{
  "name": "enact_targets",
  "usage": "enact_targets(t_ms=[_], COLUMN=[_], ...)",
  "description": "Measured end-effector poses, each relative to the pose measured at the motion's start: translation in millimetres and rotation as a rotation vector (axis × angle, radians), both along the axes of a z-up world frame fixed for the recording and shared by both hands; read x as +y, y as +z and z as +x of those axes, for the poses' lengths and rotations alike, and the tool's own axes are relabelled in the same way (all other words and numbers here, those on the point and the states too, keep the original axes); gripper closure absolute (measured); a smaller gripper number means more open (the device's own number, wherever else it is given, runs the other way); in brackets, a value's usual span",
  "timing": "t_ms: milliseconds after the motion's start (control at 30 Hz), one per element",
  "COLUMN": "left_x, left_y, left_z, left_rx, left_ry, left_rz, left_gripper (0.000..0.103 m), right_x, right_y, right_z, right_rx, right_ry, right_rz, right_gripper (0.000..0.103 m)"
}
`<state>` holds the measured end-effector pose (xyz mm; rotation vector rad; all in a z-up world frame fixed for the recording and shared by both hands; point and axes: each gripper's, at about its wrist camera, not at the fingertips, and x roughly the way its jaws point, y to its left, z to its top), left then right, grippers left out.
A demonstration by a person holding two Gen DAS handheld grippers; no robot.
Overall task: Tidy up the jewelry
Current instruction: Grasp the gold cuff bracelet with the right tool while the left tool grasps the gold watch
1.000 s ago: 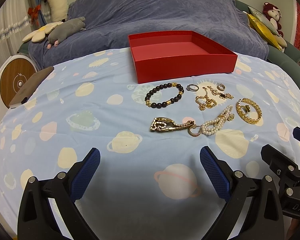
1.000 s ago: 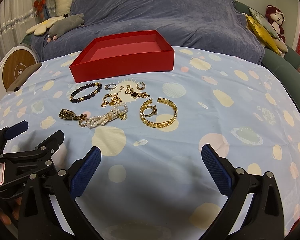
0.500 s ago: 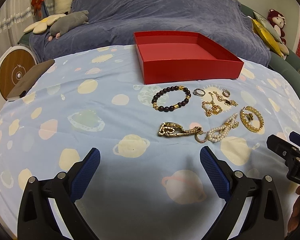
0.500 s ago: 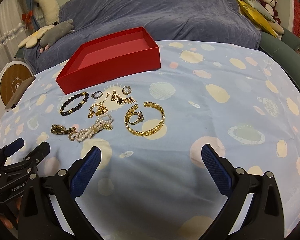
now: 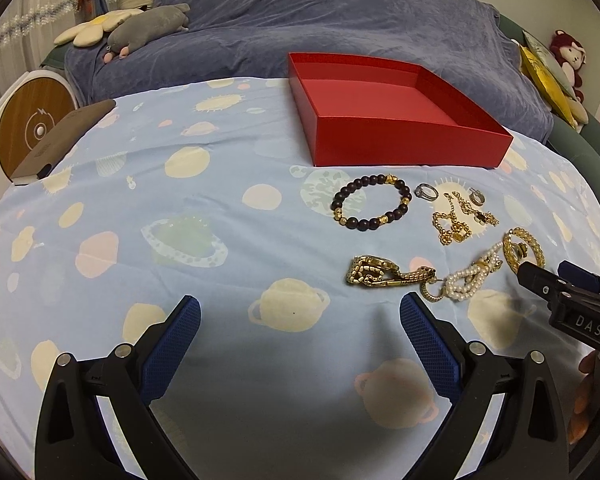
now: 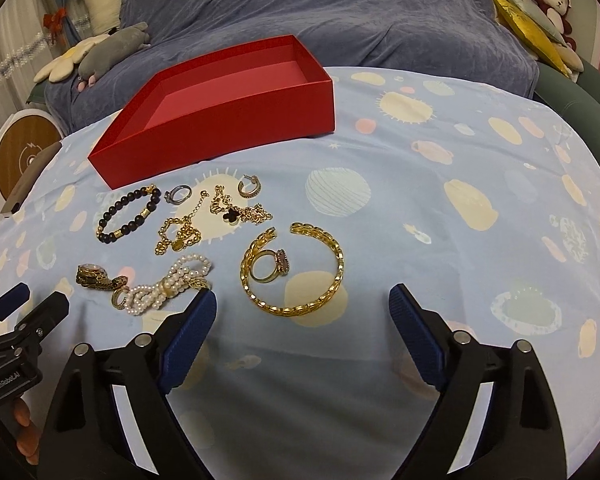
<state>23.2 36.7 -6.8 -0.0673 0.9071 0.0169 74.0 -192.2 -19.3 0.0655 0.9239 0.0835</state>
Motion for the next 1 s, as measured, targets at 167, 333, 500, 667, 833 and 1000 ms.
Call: enact_targets(t_ms=[167,333,500,667,833,1000], left_x=[1.0,1.8,-0.3,-4.1,-9.6,-10.9], left_y=[0.6,-0.5,-2.2,-4.1,-6.8,-8.5], left_z=[-1.1,-0.4,-0.6,0.8,17.5,30.8], left_rx=[-0.002,0.002,0.005,0.007,0.002,0.010], left_ry=[-0.006,-0.006,-0.016,-0.031,-0.038,-0.039], left_rz=[-0.006,-0.016,-0.022,-0.017,-0.032,-0.095], left_gripper=[0.005,0.005,0.005,0.005,0.005,0.005], right_x=[6.5,13.8,12.1,8.3,5.4,3.7], right_y=[-4.6,-3.9,-2.3,4.0,20.2,26.7], right_z=[3.6,2.8,3.6,-1.1,-11.5,-16.1], right_rx=[-0.002,-0.017,-0.010,-0.011,-0.039,-0.050], right_ry=[0.016,0.048,0.050,0.042,0.045,0.051], right_rz=[-0.028,-0.065,-0.056,-0.008,0.047,0.068], right_gripper=[0.028,0.043,0.050,0.050,0.050,0.050])
